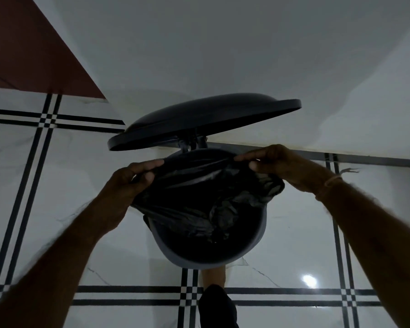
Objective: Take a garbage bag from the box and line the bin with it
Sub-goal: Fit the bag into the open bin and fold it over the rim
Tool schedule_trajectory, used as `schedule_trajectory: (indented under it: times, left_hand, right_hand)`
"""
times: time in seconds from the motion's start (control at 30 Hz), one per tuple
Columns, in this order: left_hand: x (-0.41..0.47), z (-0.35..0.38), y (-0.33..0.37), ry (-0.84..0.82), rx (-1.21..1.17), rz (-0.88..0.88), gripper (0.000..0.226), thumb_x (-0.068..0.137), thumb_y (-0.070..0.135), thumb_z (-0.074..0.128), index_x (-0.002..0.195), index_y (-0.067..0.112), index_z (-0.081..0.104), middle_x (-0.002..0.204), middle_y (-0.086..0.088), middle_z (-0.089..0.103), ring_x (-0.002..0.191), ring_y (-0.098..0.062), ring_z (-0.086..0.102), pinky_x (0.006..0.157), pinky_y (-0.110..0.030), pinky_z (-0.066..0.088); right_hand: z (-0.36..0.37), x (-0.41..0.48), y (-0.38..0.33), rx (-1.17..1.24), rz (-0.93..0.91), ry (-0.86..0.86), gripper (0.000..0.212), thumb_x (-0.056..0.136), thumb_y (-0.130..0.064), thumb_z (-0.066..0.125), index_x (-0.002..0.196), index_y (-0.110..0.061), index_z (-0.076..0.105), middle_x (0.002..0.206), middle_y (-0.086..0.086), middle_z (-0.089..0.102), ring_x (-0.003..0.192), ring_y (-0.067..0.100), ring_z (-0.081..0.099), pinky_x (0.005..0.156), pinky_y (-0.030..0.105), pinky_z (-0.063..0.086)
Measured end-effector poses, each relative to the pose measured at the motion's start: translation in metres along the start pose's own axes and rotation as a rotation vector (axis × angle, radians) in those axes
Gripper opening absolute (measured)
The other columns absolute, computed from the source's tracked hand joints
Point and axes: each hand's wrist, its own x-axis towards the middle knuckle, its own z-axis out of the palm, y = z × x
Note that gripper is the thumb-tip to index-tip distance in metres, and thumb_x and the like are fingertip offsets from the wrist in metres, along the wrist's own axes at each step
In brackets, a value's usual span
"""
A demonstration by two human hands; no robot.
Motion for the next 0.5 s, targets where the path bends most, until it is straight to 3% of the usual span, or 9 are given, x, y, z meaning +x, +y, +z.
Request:
schedule_trajectory:
  times: [0.1, 0.2, 0.23, 0.3, 0.4, 0.5]
  left_hand:
    - [0.018, 0.001, 0.001, 0.025, 0.079, 0.046, 0.038, 0.102, 0.017, 0.058, 0.139, 0.017, 0.063, 0.138, -0.003, 0.067, 0.132, -0.019, 0.06, 0.107, -0.035, 0.048]
    - [0.037, 0.006, -0.002, 0.134, 0.143, 0.059, 0.031, 0.103, 0.013, 0.057, 0.132, 0.018, 0.067, 0.128, 0.001, 0.07, 0.121, -0.011, 0.065, 0.092, -0.016, 0.053]
    - [0.041, 0.007, -0.004, 0.158, 0.153, 0.036, 0.03, 0.103, 0.016, 0.057, 0.131, 0.018, 0.068, 0.125, 0.001, 0.071, 0.118, -0.01, 0.066, 0.091, -0.015, 0.053]
    - [0.045, 0.006, -0.013, 0.164, 0.117, -0.04, 0.031, 0.104, 0.021, 0.056, 0.131, 0.015, 0.068, 0.122, 0.0, 0.074, 0.116, -0.013, 0.069, 0.096, -0.022, 0.054]
    - [0.036, 0.004, -0.023, 0.151, -0.096, -0.159, 0.032, 0.104, 0.026, 0.052, 0.127, 0.012, 0.07, 0.117, -0.004, 0.077, 0.109, -0.018, 0.073, 0.085, -0.026, 0.06]
    - [0.019, -0.002, -0.033, 0.184, -0.191, -0.296, 0.043, 0.094, 0.036, 0.059, 0.124, 0.009, 0.07, 0.109, -0.012, 0.076, 0.088, -0.022, 0.073, 0.068, -0.029, 0.059]
  right_hand:
    - [0.004, 0.011, 0.005, 0.069, -0.028, 0.089, 0.044, 0.1, -0.006, 0.059, 0.143, -0.006, 0.058, 0.135, 0.014, 0.069, 0.125, 0.029, 0.067, 0.105, 0.04, 0.055]
    - [0.006, 0.026, 0.013, 0.068, 0.001, 0.176, 0.045, 0.1, -0.011, 0.062, 0.145, -0.007, 0.057, 0.137, 0.014, 0.068, 0.128, 0.03, 0.065, 0.11, 0.048, 0.051]
    - [0.007, 0.029, 0.018, 0.074, 0.014, 0.186, 0.045, 0.1, -0.012, 0.062, 0.144, -0.008, 0.058, 0.137, 0.014, 0.068, 0.128, 0.03, 0.064, 0.111, 0.049, 0.05]
    - [0.008, 0.03, 0.026, 0.058, 0.038, 0.18, 0.04, 0.101, -0.018, 0.062, 0.14, -0.008, 0.063, 0.132, 0.014, 0.07, 0.123, 0.032, 0.067, 0.104, 0.046, 0.055]
    - [0.011, 0.018, 0.034, 0.063, 0.076, 0.171, 0.036, 0.102, -0.03, 0.059, 0.118, 0.0, 0.072, 0.111, 0.024, 0.074, 0.099, 0.036, 0.07, 0.073, 0.037, 0.061]
    - [0.012, 0.001, 0.047, 0.158, 0.076, 0.167, 0.042, 0.101, -0.034, 0.056, 0.115, 0.002, 0.073, 0.101, 0.022, 0.076, 0.091, 0.036, 0.071, 0.075, 0.038, 0.057]
